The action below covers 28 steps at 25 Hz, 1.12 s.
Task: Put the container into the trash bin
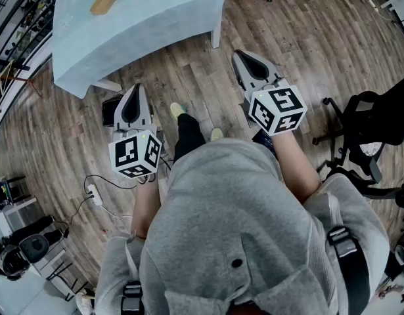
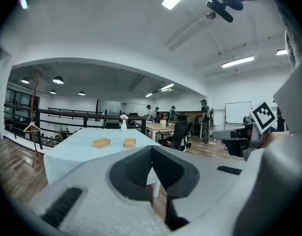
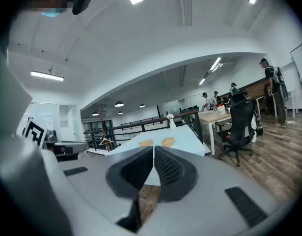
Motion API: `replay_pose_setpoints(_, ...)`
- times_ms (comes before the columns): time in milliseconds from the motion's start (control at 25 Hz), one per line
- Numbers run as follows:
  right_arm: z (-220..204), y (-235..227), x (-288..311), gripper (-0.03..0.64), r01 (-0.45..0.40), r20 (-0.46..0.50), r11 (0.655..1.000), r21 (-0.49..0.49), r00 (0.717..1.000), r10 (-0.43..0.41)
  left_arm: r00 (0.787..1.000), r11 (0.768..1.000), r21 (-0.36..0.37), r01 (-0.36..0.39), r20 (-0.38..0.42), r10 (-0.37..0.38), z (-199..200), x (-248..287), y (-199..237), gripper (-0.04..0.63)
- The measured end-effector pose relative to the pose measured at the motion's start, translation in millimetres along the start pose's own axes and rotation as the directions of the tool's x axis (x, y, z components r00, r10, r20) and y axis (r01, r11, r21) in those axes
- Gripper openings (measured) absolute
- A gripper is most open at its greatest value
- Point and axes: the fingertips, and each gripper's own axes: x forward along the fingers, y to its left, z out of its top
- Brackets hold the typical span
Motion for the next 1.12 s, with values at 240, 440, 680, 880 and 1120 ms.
replay_pose_setpoints(240, -8, -4, 7, 0.031, -0.006, -0.026, 1.000, -0.017, 1.000, 0.005, 1.000, 1.000, -0.009, 0.002, -0.004, -0.002, -3, 9, -2, 0.020)
replay_pose_setpoints(440, -14, 6, 18, 0.031, -0.081, -0.030, 0.996, 0.030, 0.996, 0.082, 1.000, 1.000, -0.009, 0.002, -0.023, -0.002, -8, 16, 5, 0.020)
replay_pose_setpoints(680, -18, 11, 48, 0.031, -0.096, -0.057, 0.993, 0.066, 0.993, 0.100, 0.999, 1.000, -0.023, -0.009, -0.041, 0.008, -10, 31, 27, 0.020)
replay_pose_setpoints(880, -17, 8, 83, 0.031, -0.101, -0.086, 0.993, 0.067, 0.991, 0.107, 0.998, 0.999, -0.030, -0.013, -0.060, 0.012, -9, 51, 45, 0.020)
replay_pose_setpoints(1120, -17, 8, 131, 0.031, -0.113, -0.126, 0.992, 0.060, 0.985, 0.120, 0.996, 0.999, -0.041, -0.014, -0.092, 0.010, -9, 83, 75, 0.020)
